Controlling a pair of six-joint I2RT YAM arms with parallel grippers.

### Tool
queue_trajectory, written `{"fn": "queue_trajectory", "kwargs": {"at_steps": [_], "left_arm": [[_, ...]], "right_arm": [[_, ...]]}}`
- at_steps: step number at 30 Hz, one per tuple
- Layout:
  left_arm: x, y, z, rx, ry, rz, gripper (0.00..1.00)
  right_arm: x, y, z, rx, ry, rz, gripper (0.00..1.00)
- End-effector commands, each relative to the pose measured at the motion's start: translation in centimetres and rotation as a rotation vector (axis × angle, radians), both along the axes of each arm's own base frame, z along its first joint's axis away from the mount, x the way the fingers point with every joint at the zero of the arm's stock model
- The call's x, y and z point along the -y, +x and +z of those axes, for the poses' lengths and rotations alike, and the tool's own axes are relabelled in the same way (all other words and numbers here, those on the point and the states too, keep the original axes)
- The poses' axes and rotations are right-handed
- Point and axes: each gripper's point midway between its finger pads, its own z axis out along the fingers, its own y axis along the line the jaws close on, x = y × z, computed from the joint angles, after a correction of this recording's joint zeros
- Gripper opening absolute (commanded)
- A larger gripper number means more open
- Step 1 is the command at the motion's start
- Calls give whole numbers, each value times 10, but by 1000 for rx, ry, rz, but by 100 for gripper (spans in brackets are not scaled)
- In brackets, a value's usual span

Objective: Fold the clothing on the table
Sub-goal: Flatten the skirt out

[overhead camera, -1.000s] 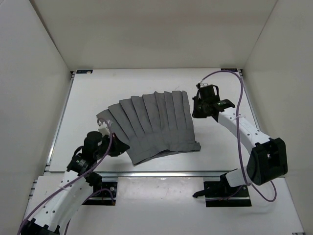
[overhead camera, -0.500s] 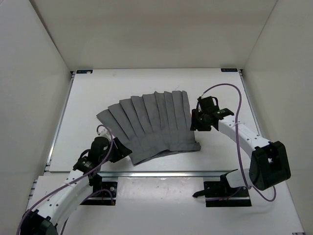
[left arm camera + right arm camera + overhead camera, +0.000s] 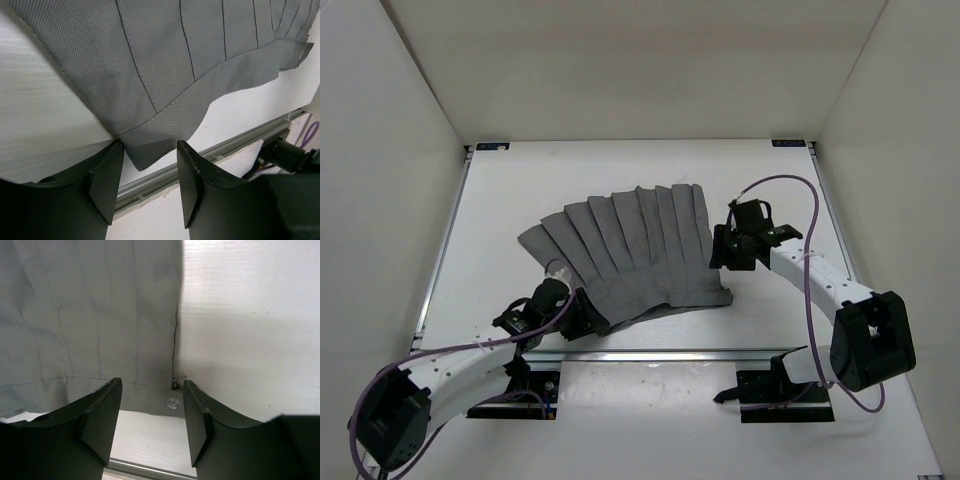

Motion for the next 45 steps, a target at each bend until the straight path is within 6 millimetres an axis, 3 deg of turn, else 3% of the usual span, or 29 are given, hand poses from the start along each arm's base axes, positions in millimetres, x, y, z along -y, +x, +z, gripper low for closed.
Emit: {"fn": "queue_trajectory", "kwargs": {"at_steps": [1,2,3,5,6,10,13,20,26,29,30,32,35,37,38,40,41,43,44,45], "left_arm": [[8,2,-3,-25,0,15,56],[11,3,-2,-24,8,8,44],[11,2,-2,-31,15,0,26],[9,6,1,-19,42,-4,2],[7,9,1,-20,45,2,0],[-19,22,5,13,98,57,0],[-33,22,2,5,121,67,0],[-30,17,-4,3,91,59,0],[-35,15,-8,5,91,69,0],[-37,14,-8,10,77,76,0],[-37,14,-7,13,77,74,0],[-40,16,-3,25,72,83,0],[-46,34,21,93,85,99,0],[-46,61,62,176,89,101,0],[-51,68,75,206,110,93,0],[-48,98,135,334,129,65,0],[-49,104,151,356,132,72,0],[-47,127,229,516,114,96,0],[-50,133,242,541,126,104,0],[-54,140,277,611,114,135,0]], "right_arm": [[2,4,1,27,19,-17,51],[5,1,-3,14,11,-29,52],[7,1,-7,-1,7,-39,52],[13,-2,-11,-15,5,-61,54],[14,-3,-14,-23,3,-60,54],[14,-12,-22,-48,-1,-56,54],[9,-18,-29,-74,-5,-38,54],[2,-56,-62,-188,-11,2,54],[-10,-70,-75,-218,8,28,48],[-18,-67,-78,-223,37,51,16],[-22,-65,-75,-218,51,63,0],[-26,-63,-70,-212,61,84,0],[-35,-44,-35,-102,113,111,0],[-38,-30,1,-12,118,141,0],[-45,-16,34,85,149,163,0],[-50,-4,84,205,189,213,0],[-56,0,120,296,227,242,0],[-62,3,176,428,295,281,0],[-64,4,215,507,340,288,0],[-62,6,251,582,358,289,1]]}}
